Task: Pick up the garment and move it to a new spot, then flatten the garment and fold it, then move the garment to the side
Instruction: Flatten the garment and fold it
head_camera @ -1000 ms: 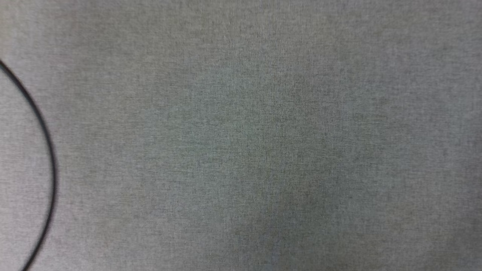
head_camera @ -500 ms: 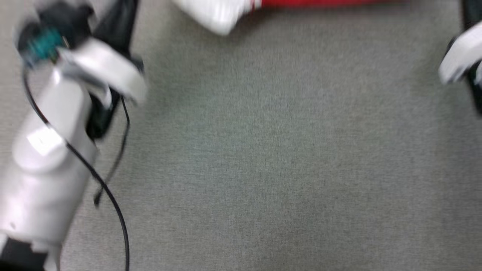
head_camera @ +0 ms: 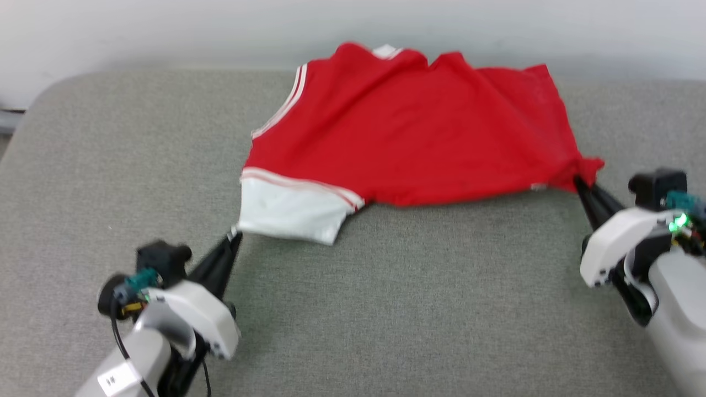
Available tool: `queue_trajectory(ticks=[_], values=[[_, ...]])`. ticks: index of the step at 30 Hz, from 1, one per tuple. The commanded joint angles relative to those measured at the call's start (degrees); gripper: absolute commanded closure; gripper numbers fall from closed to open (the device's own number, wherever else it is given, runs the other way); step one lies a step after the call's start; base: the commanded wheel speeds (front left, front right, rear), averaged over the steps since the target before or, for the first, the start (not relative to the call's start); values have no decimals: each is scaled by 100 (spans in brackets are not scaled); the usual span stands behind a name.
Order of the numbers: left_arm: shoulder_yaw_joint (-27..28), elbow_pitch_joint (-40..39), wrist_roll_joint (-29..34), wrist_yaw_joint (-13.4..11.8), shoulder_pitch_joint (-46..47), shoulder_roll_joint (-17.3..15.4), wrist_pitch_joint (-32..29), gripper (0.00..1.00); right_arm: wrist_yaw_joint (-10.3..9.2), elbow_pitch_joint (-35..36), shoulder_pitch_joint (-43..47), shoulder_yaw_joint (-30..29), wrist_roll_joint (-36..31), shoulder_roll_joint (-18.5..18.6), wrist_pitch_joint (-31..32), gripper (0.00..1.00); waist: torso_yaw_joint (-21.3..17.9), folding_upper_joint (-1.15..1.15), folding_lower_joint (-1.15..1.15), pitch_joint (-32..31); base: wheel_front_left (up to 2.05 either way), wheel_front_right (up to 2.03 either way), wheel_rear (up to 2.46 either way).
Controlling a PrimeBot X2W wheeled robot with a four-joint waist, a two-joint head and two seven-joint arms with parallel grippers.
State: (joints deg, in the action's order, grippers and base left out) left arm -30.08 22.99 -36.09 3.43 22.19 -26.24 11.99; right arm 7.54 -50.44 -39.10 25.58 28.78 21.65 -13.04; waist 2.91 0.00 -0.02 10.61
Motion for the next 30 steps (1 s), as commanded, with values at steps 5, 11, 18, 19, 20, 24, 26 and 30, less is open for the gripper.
queue_trajectory(ticks=[5,11,18,19,20,24,26,30], values=[[-179,-513,22,-130,-642,-247,-241,100,-11,63,507,135,436,196,120,100,45,0,2,-326,0,0,0],[-355,-979,-36,-188,-1220,-515,-568,100,-11,197,1078,250,914,375,265,100,24,0,2,-601,0,0,0],[-565,-1655,-259,-214,-1944,-865,-1163,100,-11,691,1848,433,1623,754,608,100,-4,0,2,-944,0,0,0],[-612,-1795,-332,-170,-2055,-906,-1265,100,-11,787,1974,470,1736,824,671,100,0,0,2,-988,0,0,0],[-621,-1922,-424,-170,-2170,-941,-1351,100,-11,876,2108,493,1855,893,730,100,5,0,2,-1035,0,0,0],[-689,-2464,-761,-163,-2574,-1151,-1734,100,-11,1386,2601,574,2287,1234,948,100,11,0,2,-1152,0,0,0],[-716,-2716,-882,-201,-2771,-1261,-1877,100,-10,1666,2853,609,2461,1394,1057,100,-5,0,2,-1172,0,0,0],[-765,-3085,-1039,-284,-3111,-1445,-2064,100,-10,2265,3397,609,2745,1743,1236,100,-33,0,2,-1221,0,0,0]])
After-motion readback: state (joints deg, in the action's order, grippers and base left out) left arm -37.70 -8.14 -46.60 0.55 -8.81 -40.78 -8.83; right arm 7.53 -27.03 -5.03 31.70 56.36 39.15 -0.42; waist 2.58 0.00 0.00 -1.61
